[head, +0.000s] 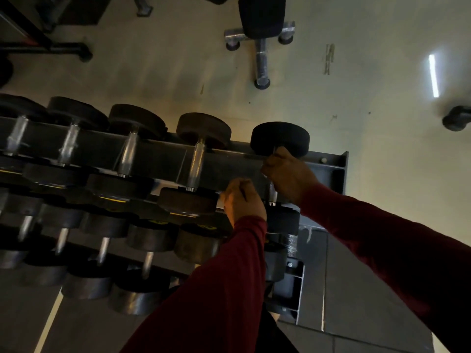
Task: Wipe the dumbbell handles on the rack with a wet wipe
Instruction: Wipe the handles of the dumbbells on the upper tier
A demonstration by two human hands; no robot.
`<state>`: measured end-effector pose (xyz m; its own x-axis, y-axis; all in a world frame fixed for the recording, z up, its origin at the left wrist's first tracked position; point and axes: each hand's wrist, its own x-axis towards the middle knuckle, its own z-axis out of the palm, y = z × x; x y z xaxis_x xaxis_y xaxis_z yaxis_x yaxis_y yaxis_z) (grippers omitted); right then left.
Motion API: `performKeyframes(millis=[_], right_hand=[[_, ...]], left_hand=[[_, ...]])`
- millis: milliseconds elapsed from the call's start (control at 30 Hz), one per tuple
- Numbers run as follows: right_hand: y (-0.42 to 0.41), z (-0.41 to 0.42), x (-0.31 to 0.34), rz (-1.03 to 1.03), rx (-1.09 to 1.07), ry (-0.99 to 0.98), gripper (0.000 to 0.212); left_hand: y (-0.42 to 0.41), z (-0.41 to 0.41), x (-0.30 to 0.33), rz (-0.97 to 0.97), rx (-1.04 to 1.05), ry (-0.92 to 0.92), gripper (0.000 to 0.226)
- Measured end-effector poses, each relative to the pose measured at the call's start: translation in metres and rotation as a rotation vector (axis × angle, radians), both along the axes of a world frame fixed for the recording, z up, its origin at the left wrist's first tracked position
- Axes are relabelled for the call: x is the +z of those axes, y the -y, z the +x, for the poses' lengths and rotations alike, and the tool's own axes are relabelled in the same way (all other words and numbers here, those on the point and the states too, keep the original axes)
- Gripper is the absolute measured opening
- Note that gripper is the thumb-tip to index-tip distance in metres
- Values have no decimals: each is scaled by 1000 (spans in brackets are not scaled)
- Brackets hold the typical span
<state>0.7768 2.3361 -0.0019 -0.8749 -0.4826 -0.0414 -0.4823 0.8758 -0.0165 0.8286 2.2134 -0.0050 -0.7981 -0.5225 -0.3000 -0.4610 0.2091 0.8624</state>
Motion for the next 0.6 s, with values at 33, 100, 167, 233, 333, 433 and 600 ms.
performKeyframes(millis=[33, 100, 167, 233, 333, 433, 600], right_hand=[[0, 4, -1, -20, 12, 45, 30], [0, 13, 4, -152, -4, 215, 31], [-1, 29, 13, -331, -136, 405, 27], [-6, 49, 19, -544, -351, 413, 21], [-12, 78, 34, -902, -764, 425, 17], [-6, 90, 59, -1196, -993, 565, 15], [38, 93, 105, -1189, -931, 541, 17]], left_hand=[[0, 1, 1, 7, -1, -15, 16], [0, 3, 4, 43, -14, -33, 14], [2, 4, 9, 58, -74, -35, 13], [5, 6, 12, 3, -168, -20, 23], [14, 7, 21, -85, -318, -5, 16], [34, 7, 45, -120, -471, 50, 19], [105, 27, 84, -125, -589, 133, 29]])
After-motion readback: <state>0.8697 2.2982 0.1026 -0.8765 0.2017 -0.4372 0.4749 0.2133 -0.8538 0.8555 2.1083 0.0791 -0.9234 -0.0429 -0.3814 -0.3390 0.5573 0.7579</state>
